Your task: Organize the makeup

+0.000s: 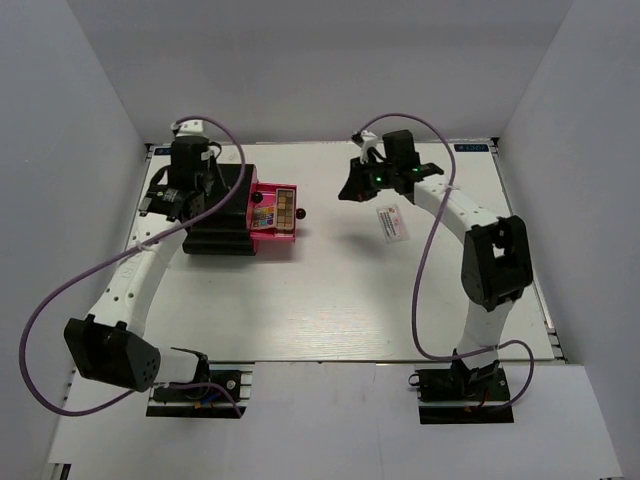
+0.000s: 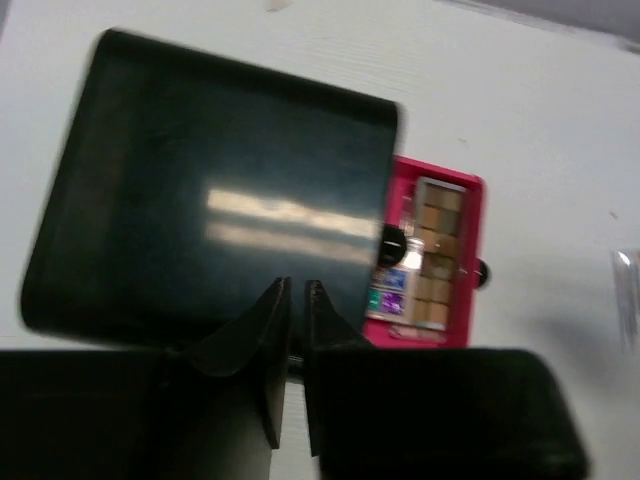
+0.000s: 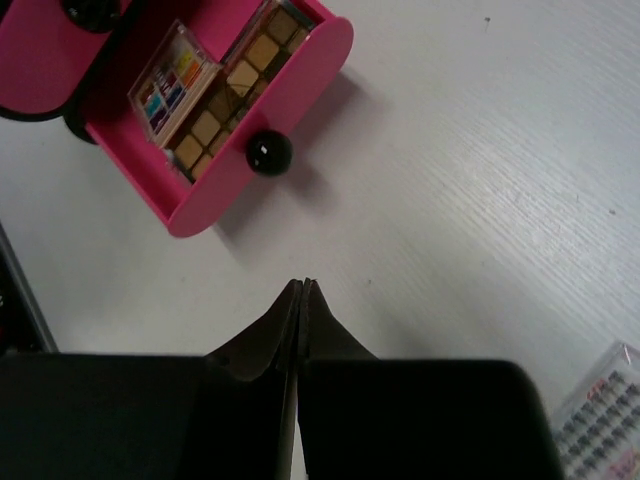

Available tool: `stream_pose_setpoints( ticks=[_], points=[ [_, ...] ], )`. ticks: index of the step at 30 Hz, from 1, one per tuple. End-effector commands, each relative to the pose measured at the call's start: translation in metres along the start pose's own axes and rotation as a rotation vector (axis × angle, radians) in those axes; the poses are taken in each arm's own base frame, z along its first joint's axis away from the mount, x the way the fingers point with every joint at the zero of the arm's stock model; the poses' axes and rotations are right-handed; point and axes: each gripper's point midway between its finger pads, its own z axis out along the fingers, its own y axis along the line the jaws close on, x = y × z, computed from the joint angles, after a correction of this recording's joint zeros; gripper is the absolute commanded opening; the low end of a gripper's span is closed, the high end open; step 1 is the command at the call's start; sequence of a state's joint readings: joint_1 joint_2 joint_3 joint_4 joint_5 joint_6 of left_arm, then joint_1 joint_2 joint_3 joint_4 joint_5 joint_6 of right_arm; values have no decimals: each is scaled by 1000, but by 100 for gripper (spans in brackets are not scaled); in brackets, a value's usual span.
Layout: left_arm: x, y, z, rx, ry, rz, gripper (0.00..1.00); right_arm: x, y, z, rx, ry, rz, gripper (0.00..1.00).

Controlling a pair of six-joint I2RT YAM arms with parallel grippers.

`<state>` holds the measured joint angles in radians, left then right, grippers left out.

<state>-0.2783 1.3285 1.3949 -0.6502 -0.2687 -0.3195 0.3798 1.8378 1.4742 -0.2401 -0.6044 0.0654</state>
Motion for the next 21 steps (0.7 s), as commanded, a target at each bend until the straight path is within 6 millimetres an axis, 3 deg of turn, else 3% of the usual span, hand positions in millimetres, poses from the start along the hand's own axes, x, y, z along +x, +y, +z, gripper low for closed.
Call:
stream_pose_setpoints(
  ticks=[1,2,3,6,7,9,11,14,16,18,21],
  points=[
    [-13,46,7,-122,-50,-103,23,-21,-10,22,99,-9,-31,0],
    [-16,55,9,-140,-64,-141,30,-12,-6,39,101,19,-37,0],
    [-21,73,12,-180,-77,-180,47,-14,-13,44,149,19,-41,0],
    [-29,94,15,-218,-101,-266,66,-15,-11,67,186,30,-61,0],
    [-33,107,16,-240,-113,-291,77,-21,-9,71,187,23,-70,0],
    [-39,116,17,-248,-122,-323,85,-11,-8,86,189,52,-74,0],
    [-32,132,25,-281,-90,-350,95,-7,-11,96,191,67,-79,0],
    [-20,139,37,-244,-41,-406,96,-5,-5,112,170,76,-102,0],
    [-9,133,46,-170,0,-443,97,-7,0,120,153,72,-112,0],
    [4,144,53,-176,23,-470,98,-11,3,129,136,65,-127,0],
    [15,138,58,-93,56,-495,98,-14,6,138,112,57,-146,0]
  ],
)
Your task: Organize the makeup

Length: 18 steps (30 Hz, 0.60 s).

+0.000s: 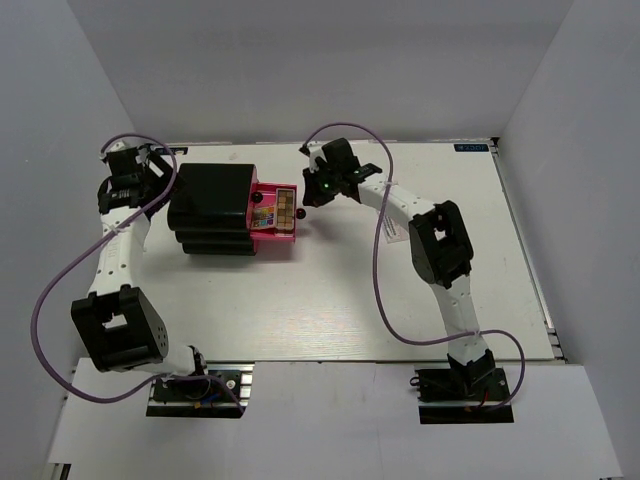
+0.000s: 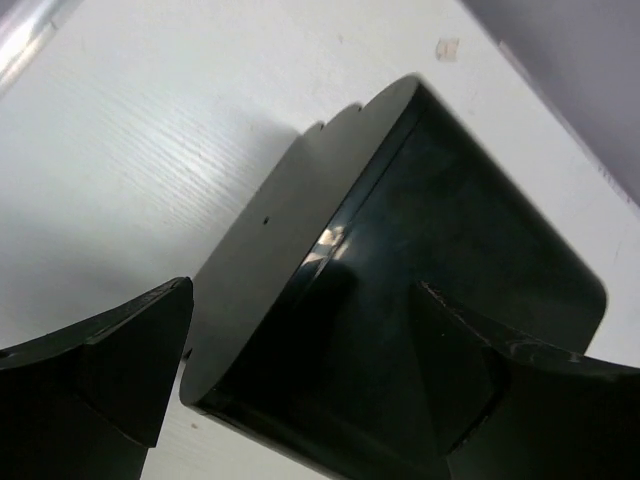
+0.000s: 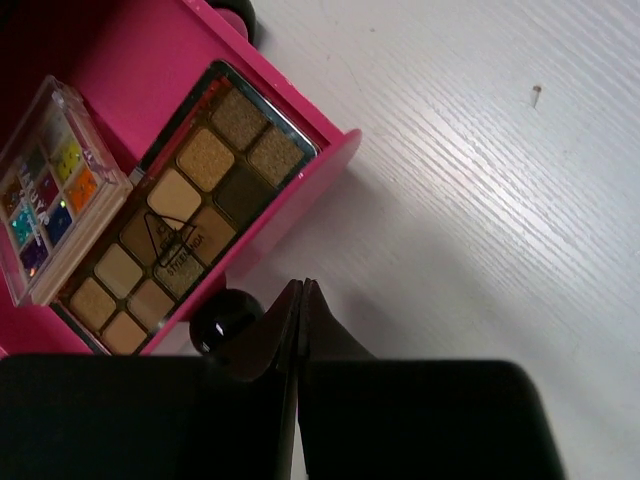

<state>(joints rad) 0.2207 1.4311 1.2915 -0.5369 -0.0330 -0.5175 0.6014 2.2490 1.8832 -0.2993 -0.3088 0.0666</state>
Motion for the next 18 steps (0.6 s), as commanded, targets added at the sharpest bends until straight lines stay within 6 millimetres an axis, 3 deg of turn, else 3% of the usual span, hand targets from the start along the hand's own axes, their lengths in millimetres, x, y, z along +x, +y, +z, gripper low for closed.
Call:
stream_pose_setpoints(
  ticks=[1,7,18],
  points=[
    [8,-17,0,142,46,-33,98,-25,7,5,-22,-63,-57,0],
    [23,-22,9,220,139,-52,98,-33,27,19,-148,-84,-62,0],
    [36,-30,15,299,210,-56,98,-47,87,25,-349,-126,-128,0]
  ],
)
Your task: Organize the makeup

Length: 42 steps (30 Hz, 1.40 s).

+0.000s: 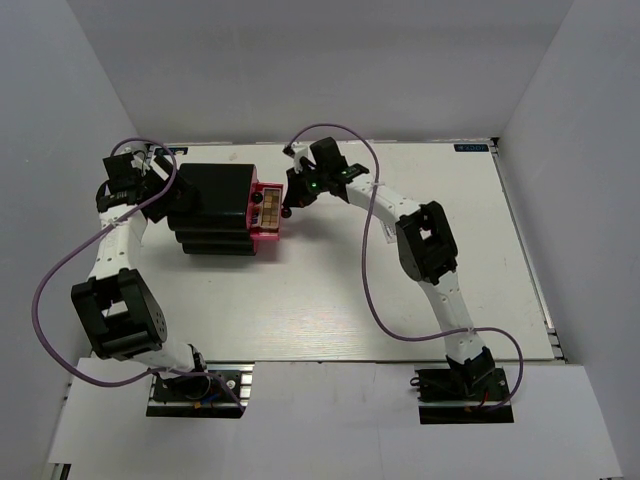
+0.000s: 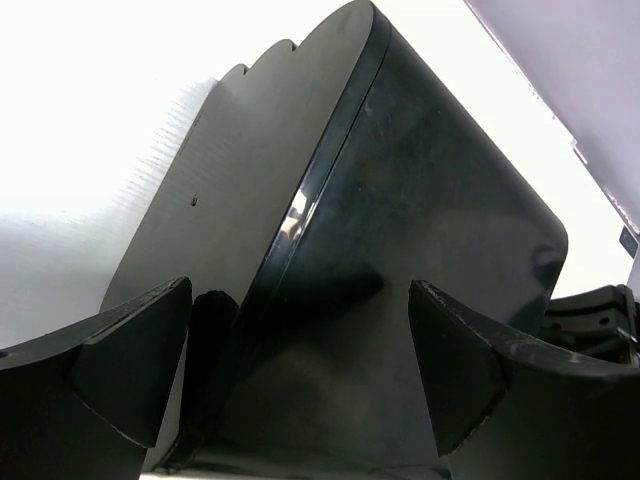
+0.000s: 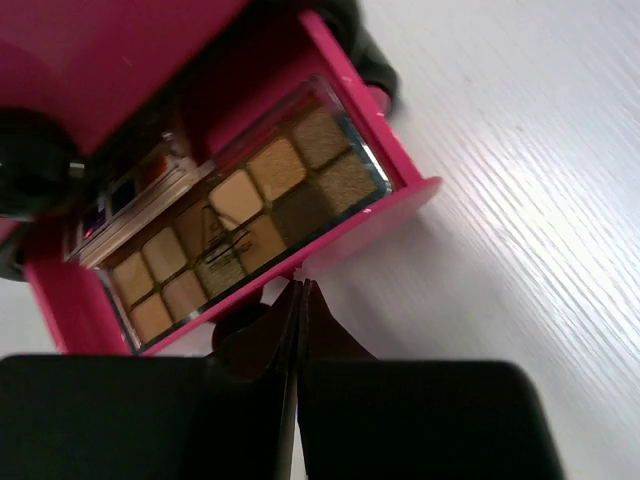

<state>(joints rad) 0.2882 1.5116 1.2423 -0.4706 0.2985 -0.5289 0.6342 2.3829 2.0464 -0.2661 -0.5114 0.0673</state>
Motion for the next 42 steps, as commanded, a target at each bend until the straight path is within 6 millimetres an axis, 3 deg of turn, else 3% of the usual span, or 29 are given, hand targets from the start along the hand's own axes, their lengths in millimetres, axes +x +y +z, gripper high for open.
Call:
stream_pose_setpoints(
  ticks=[1,11,17,23,27,28,29,32,37,42],
  points=[
    [4,-17,-1,88,28,9,98,-37,47,8,-122,-89,-98,0],
    [13,-16,5,115,65,8,98,-49,69,36,-145,-130,-128,0],
    [16,-16,6,118,74,6,98,-43,80,48,-200,-133,-93,0],
    [18,-16,6,121,82,1,98,-41,88,44,-275,-134,-3,0],
    [16,-13,6,101,73,-3,98,-50,79,37,-204,-149,8,0],
    [16,-13,6,97,74,-5,98,-52,75,37,-172,-156,5,4],
    [15,-13,5,92,71,-8,98,-58,72,31,-141,-164,6,16],
    [12,-13,5,84,65,-21,98,-70,49,15,-52,-191,23,30],
    [3,-8,1,64,41,-54,98,-74,24,-10,1,-215,50,38],
    [-1,-8,-3,62,29,-65,98,-60,19,-10,-14,-193,82,45]
  ],
)
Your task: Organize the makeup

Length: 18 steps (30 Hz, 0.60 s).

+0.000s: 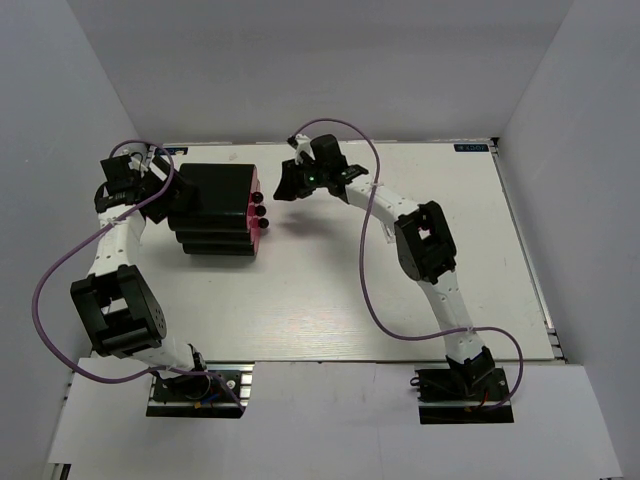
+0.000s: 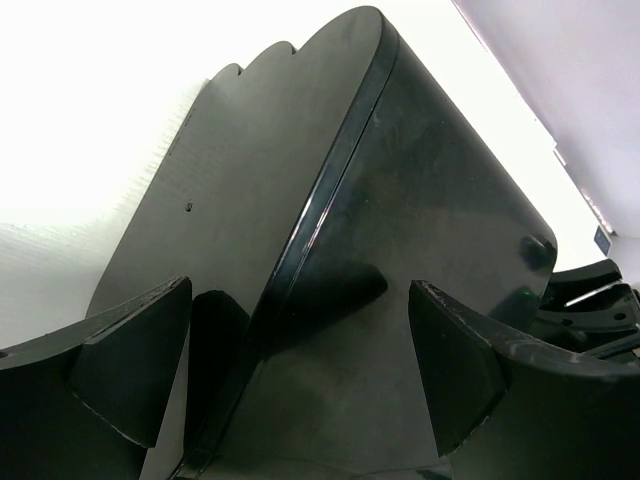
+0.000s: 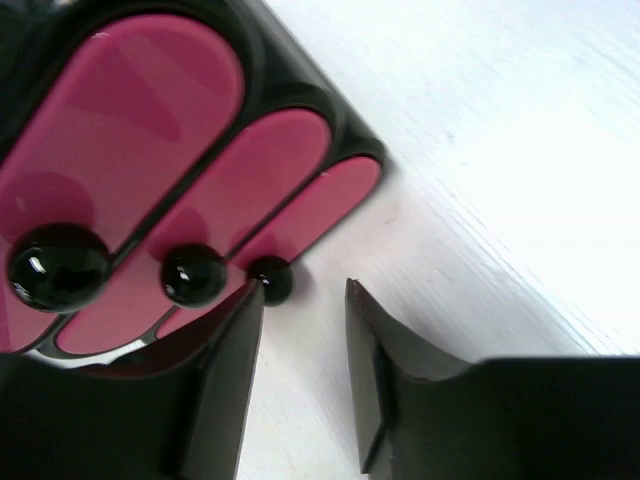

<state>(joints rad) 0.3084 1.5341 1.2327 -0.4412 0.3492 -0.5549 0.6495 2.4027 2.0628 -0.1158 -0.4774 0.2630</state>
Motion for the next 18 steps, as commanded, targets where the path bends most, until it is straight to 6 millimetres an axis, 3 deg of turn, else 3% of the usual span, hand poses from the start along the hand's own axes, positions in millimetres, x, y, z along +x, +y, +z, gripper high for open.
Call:
stream_pose_setpoints(
  ticks=[1,4,10,18],
  points=[
    [-2,-11,-9,33,11,-26,98,-25,14,-17,-32,-59,-23,49],
    [-1,-11,-10,38,12,-25,98,-2,16,-9,-86,-3,-10,62],
    [-4,-9,-10,37,9,-32,98,33,19,6,-163,74,-25,73],
    [-2,-8,-8,39,12,-31,98,55,9,22,-186,107,-24,66]
  ],
)
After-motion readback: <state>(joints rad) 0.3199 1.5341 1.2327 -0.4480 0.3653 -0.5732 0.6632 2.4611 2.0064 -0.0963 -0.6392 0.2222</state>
